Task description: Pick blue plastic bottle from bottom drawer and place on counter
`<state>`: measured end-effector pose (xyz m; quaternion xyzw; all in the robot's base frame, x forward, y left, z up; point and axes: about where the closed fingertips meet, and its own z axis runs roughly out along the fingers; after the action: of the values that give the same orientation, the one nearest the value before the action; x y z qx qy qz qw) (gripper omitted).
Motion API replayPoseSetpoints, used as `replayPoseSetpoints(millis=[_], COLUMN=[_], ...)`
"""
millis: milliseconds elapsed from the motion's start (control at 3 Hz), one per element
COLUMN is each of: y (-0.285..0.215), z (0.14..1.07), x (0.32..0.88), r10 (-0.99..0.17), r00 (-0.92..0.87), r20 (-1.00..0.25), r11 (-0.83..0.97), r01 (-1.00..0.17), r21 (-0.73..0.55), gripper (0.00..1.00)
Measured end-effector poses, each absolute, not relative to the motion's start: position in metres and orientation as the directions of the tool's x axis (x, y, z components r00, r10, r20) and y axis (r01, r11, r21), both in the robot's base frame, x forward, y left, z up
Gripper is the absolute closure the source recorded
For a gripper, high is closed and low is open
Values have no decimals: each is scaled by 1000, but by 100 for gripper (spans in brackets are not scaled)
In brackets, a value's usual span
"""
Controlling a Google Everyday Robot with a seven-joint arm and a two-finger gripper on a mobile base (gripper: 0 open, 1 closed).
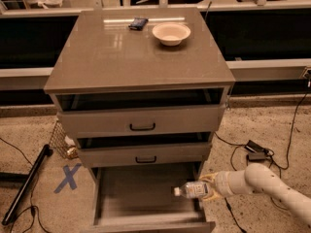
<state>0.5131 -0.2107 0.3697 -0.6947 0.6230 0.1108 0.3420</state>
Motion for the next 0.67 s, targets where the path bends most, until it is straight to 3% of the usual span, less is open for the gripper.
replayPoseSetpoints(millis=[667], y=[-209], z=[402], x=[510], r10=[-808], r00=[243], r20=[-537], r11=[-42], r01=[-932], r21=[-359], gripper=[100])
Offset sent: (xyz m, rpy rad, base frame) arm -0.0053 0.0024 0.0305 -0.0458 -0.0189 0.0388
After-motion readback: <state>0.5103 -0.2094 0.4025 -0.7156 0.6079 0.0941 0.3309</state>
